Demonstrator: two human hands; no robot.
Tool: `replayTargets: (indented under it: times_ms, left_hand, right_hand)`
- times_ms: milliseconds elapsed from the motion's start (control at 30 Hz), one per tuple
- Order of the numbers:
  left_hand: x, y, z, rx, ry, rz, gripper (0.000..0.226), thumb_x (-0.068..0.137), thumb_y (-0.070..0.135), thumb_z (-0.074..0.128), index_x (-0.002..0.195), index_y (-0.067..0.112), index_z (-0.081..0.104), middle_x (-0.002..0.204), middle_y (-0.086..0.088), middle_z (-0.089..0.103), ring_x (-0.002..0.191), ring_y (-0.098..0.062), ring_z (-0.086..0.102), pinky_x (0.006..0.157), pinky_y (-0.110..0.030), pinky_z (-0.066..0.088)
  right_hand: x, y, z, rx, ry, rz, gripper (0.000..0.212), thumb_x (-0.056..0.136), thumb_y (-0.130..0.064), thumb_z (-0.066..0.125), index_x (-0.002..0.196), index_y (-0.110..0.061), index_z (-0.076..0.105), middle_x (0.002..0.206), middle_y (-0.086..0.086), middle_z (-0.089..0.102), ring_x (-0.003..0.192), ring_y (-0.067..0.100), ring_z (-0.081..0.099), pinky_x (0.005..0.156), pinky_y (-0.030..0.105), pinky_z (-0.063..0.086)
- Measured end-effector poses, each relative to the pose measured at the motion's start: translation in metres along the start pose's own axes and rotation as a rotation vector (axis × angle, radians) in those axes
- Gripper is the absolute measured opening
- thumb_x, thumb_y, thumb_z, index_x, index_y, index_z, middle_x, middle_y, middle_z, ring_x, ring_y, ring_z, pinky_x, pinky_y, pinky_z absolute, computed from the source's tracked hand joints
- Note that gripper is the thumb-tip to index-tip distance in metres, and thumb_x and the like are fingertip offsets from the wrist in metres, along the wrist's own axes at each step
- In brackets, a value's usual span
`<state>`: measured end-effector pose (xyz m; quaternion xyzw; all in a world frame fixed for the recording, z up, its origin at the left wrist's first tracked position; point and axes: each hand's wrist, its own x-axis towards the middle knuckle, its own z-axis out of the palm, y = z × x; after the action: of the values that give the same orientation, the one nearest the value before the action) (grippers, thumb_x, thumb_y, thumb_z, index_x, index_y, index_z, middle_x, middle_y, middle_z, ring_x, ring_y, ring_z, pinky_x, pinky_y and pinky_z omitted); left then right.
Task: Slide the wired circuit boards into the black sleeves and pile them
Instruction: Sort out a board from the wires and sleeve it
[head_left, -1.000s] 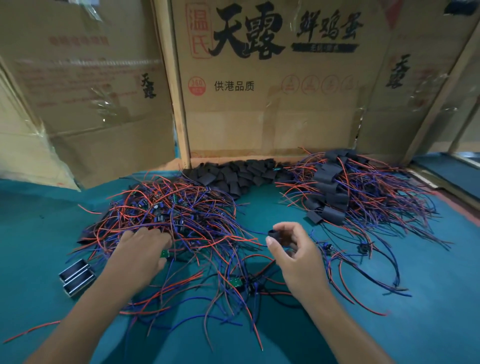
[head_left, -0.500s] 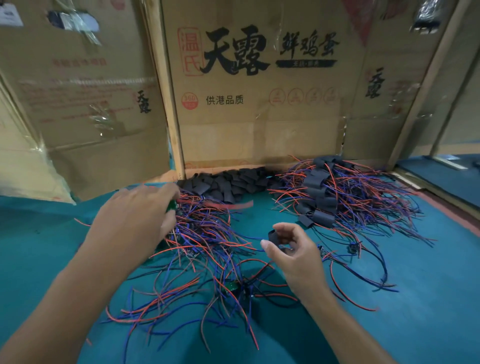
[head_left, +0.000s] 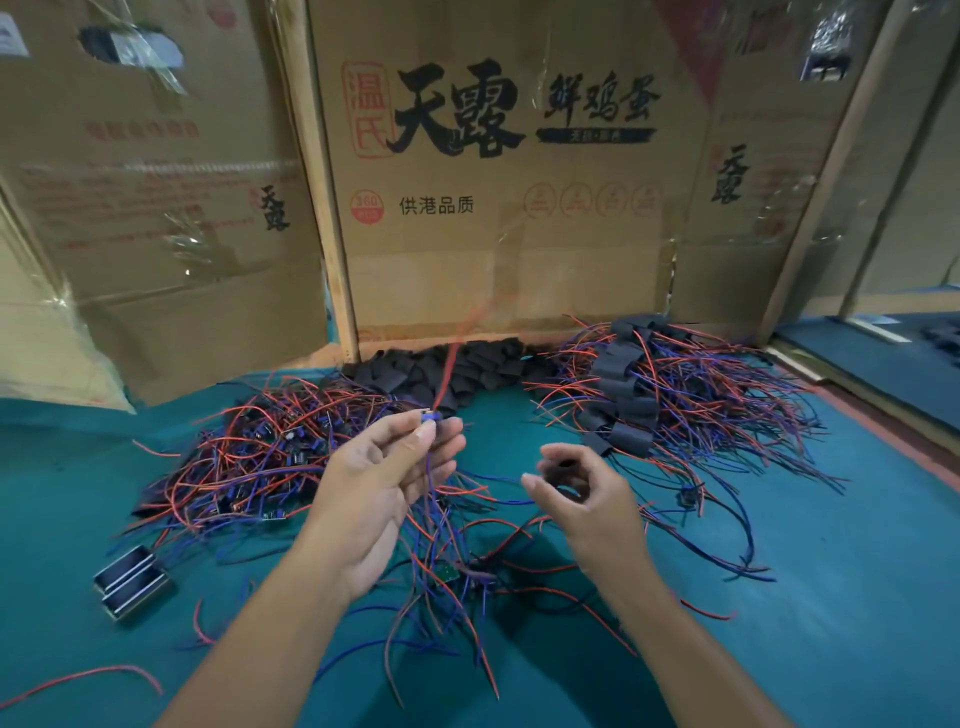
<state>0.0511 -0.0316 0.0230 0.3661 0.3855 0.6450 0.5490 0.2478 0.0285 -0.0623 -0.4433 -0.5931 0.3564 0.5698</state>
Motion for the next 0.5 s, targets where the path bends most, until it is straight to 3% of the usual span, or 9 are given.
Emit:
replayTargets:
  times_ms: [167, 233, 300, 367, 500]
  left_hand:
    - [0.002, -0.024, -0.011, -0.079, 0.039, 0.044, 0.015, 0.088, 0.023, 0.057, 0.099, 0.015, 0.051, 0.116, -0.015, 0.072, 0.1, -0.025, 0.072, 0.075, -0.028, 0.059]
    - [0.003, -0.029, -0.014, -0.023, 0.06, 0.083, 0.013, 0.089, 0.027, 0.055, 0.098, 0.017, 0.052, 0.117, -0.01, 0.073, 0.087, -0.015, 0.071, 0.066, -0.024, 0.056]
    - [0.003, -0.032, -0.014, 0.057, 0.116, 0.145, 0.012, 0.092, 0.029, 0.054, 0.098, 0.018, 0.052, 0.114, -0.007, 0.074, 0.065, -0.007, 0.057, 0.055, -0.019, 0.044]
    - [0.004, -0.033, -0.014, 0.012, 0.164, 0.202, 0.01, 0.095, 0.025, 0.052, 0.096, 0.016, 0.051, 0.106, -0.008, 0.075, 0.053, -0.008, 0.043, 0.049, -0.018, 0.036]
    - [0.001, -0.036, -0.005, -0.29, 0.081, 0.115, 0.013, 0.089, 0.026, 0.056, 0.091, 0.015, 0.051, 0.094, -0.006, 0.071, 0.047, -0.009, 0.043, 0.042, -0.017, 0.037]
  right_hand:
    - [0.001, 0.004, 0.0, 0.053, -0.128, 0.048, 0.013, 0.093, -0.01, 0.063, 0.09, -0.022, 0.066, 0.076, -0.002, 0.07, 0.065, 0.021, 0.071, 0.065, 0.043, 0.058]
    - [-0.002, 0.003, 0.001, 0.106, -0.171, 0.078, 0.015, 0.095, -0.006, 0.057, 0.093, -0.019, 0.064, 0.08, 0.003, 0.072, 0.062, 0.021, 0.068, 0.051, 0.035, 0.055]
    - [-0.002, 0.001, -0.001, 0.109, -0.191, 0.11, 0.016, 0.098, -0.004, 0.053, 0.1, -0.016, 0.063, 0.083, 0.005, 0.073, 0.058, 0.02, 0.064, 0.041, 0.028, 0.047]
    - [0.0, -0.002, -0.002, 0.111, -0.218, 0.166, 0.019, 0.101, -0.005, 0.047, 0.112, -0.011, 0.062, 0.084, 0.007, 0.073, 0.058, 0.019, 0.06, 0.041, 0.028, 0.045]
    - [-0.011, -0.02, 0.01, 0.343, -0.37, 0.351, 0.027, 0.106, -0.01, 0.034, 0.122, -0.006, 0.056, 0.099, 0.021, 0.067, 0.065, 0.023, 0.067, 0.058, 0.027, 0.056]
